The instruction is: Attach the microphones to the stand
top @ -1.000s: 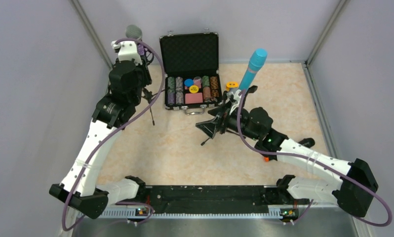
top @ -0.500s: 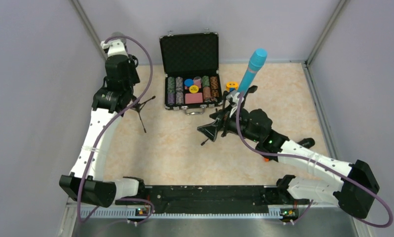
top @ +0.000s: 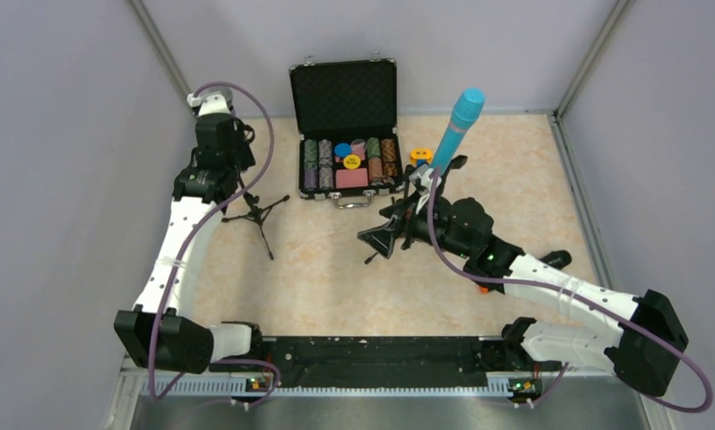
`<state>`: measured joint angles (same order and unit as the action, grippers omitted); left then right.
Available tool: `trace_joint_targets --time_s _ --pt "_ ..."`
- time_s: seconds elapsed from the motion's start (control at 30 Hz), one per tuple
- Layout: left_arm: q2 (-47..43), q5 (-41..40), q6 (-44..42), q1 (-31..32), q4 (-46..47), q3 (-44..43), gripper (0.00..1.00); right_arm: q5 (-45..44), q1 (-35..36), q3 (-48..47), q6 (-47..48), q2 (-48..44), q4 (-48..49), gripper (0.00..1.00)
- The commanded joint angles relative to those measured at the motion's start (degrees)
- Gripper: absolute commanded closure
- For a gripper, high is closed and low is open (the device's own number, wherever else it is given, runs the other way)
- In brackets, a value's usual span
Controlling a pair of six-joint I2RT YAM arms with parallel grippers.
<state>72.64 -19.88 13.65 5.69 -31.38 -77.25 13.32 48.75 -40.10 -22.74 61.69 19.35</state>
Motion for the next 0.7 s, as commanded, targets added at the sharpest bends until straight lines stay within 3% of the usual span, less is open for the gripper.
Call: trace_joint_targets --time_s 0.0,0.27,0.33,0.43,0.5,0.57,0.63,0.67 --pt "-1.78 -0.32 0.7 -0.16 8.79 0.3 1.0 -0.02 0.55 0.37 -0.79 -0.07 0.62 0.01" --pt "-1.6 -2.41 0.6 -0.41 8.18 0.36 1.0 0.03 0.55 -0.44 -1.12 0.57 -0.23 0.01" --pt "-1.47 -1.85 0.51 -0.44 7.81 -0.21 0.96 0.12 0.55 -0.43 -1.25 0.69 -0.25 0.01" --pt "-1.66 -0.98 0.52 -0.51 7.58 -0.4 0.72 0.06 0.55 -0.4 -1.28 0.78 -0.2 0.01" --pt "-1.72 -0.87 0.98 -0.5 6.95 -0.69 0.36 -0.03 0.56 -0.38 -1.4 0.7 -0.2 0.01" --pt "-2.08 -1.13 1.47 -0.51 6.69 -0.72 0.15 0.03 0.56 -0.32 -1.41 0.59 -0.24 0.01" --pt "-2.66 -1.25 1.77 -0.51 6.63 -0.7 0.02 0.12 0.55 -0.28 -1.43 0.54 -0.35 0.01" --pt "-2.91 -1.27 1.9 -0.51 6.67 -0.55 0.01 0.06 0.55 -0.17 -1.38 0.5 -0.38 0.01"
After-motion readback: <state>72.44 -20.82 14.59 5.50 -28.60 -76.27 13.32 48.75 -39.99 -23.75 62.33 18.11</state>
